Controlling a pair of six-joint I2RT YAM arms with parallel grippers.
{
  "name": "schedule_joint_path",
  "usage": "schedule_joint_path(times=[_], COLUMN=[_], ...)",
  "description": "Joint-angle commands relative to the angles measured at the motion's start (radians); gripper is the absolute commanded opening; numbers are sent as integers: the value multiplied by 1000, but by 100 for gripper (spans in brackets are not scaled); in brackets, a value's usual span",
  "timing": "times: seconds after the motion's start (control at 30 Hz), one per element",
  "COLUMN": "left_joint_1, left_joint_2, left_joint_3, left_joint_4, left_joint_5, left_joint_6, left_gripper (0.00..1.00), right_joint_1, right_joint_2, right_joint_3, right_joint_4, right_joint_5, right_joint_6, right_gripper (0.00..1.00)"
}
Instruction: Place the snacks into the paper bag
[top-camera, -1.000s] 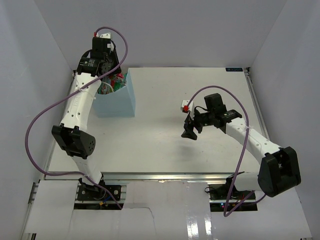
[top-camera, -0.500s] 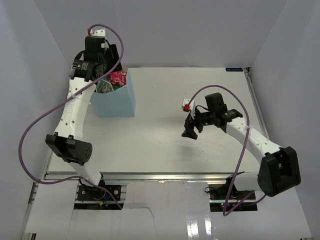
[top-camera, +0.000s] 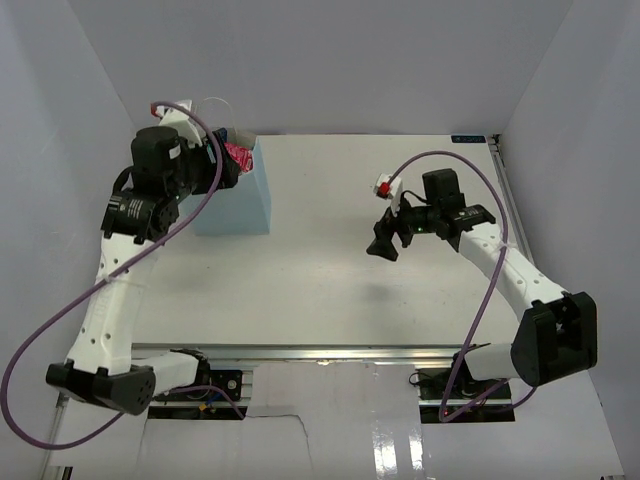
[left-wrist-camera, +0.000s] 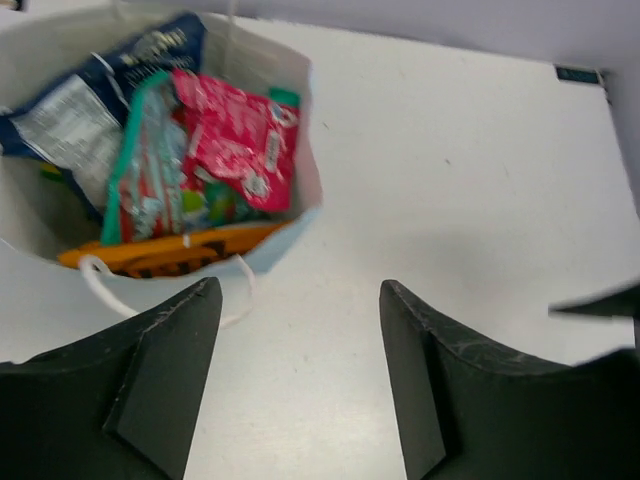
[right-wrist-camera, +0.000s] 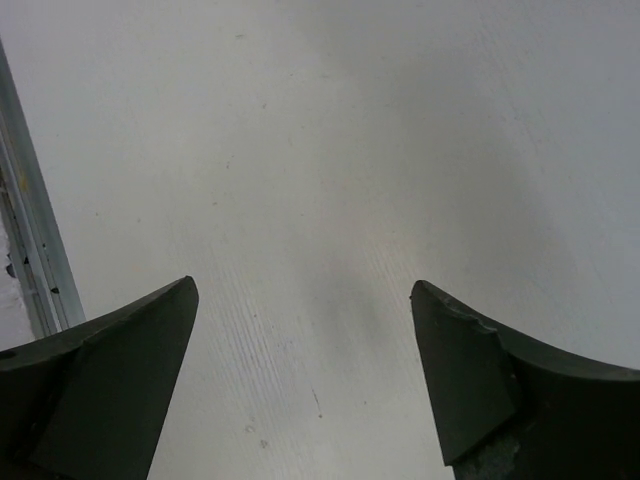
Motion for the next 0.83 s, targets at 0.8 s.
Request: schedule_joint_path(times=[0.8], left_joint_1=[0], left_joint_2=[-889], left_joint_3=[-969], left_joint_4=[321], left_joint_5=[399], left_joint_6=[-202], left_gripper=[98], right_joint_1=[-124], right_joint_2=[-87], right_joint_3=[204], right_joint_4=[71], right_joint_5=[554], right_joint_6=[357], right_gripper=[90])
